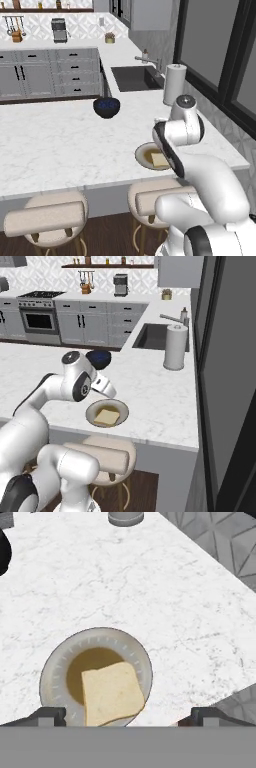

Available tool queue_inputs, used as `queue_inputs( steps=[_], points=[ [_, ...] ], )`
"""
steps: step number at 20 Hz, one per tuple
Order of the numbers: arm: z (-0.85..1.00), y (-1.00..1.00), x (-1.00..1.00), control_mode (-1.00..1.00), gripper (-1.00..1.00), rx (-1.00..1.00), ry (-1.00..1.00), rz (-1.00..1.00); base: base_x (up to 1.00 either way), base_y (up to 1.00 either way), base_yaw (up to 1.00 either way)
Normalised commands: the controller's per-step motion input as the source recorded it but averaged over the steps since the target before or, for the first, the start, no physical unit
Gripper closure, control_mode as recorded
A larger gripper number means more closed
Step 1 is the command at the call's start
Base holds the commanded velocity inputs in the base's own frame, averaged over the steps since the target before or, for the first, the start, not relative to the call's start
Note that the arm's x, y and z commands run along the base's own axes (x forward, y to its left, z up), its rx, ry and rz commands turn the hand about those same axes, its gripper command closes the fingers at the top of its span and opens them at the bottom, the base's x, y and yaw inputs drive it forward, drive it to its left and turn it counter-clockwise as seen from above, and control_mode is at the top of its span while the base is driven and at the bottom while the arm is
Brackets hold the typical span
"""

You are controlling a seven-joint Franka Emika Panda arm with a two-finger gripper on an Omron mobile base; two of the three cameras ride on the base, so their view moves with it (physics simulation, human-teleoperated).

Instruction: Start the toaster. Once the lever pops up, take the bread to the plate on the dining counter.

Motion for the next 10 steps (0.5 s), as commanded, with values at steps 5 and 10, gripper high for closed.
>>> queue_inputs(
  steps=[5, 10],
  points=[
    [0.31, 0.18, -0.53, -1.0, -1.0, -0.1, 0.1, 0.07, 0.0, 0.0, 0.0],
    [0.21, 0.36, -0.35, -1.0, -1.0, 0.0, 0.06, 0.21, 0.0, 0.0, 0.0]
  ],
)
